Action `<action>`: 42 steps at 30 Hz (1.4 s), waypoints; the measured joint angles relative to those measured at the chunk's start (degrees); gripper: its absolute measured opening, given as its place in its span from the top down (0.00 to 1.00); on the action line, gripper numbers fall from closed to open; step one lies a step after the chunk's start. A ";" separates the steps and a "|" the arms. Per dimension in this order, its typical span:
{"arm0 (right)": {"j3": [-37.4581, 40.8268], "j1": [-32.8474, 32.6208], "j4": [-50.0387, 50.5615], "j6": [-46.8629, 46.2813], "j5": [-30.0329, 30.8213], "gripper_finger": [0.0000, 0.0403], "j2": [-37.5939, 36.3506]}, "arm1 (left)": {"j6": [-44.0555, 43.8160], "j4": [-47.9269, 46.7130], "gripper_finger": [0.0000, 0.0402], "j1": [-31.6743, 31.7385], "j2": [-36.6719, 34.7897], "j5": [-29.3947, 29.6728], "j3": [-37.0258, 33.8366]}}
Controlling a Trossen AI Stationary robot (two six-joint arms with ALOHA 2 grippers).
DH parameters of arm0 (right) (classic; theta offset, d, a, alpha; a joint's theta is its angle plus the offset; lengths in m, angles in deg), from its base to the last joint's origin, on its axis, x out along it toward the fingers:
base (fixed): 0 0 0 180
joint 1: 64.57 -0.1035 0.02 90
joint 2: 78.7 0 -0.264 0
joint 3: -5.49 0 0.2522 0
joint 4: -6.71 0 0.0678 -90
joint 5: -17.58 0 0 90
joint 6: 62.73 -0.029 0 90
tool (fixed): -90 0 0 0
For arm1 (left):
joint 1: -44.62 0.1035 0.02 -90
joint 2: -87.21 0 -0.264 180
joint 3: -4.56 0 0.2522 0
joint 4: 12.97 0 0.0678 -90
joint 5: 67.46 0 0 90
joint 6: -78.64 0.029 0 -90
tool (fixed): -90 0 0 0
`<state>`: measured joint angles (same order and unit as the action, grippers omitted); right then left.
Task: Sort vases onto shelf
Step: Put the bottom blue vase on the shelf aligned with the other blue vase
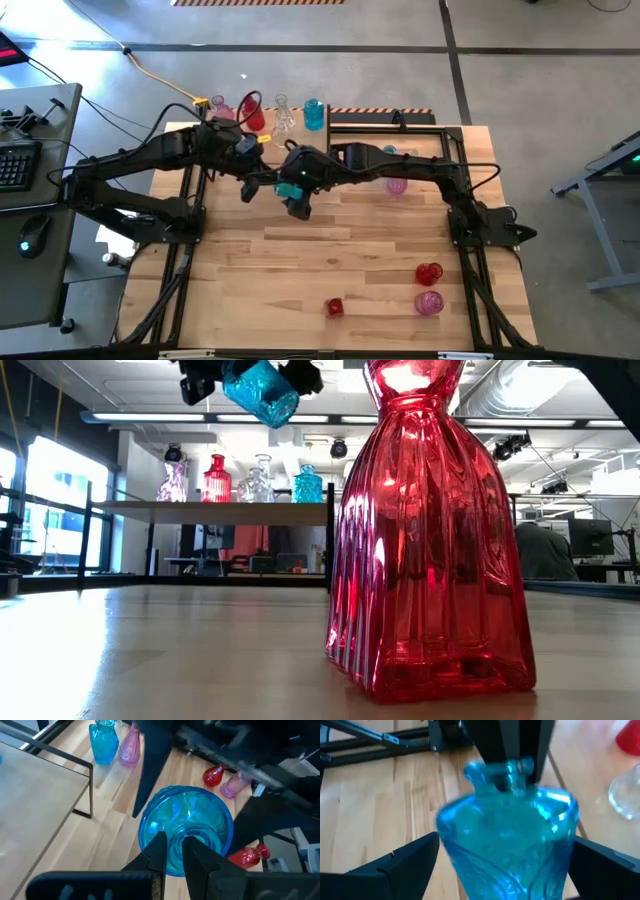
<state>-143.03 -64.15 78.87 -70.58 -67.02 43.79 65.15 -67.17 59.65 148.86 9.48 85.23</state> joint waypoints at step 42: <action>-0.06 -1.74 1.37 -9.69 2.00 0.32 0.20 | -2.51 -1.89 0.75 0.15 0.05 -5.53 -0.02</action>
<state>-143.09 -65.88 80.24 -80.27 -65.03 43.99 62.63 -69.06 59.81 148.90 3.95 85.21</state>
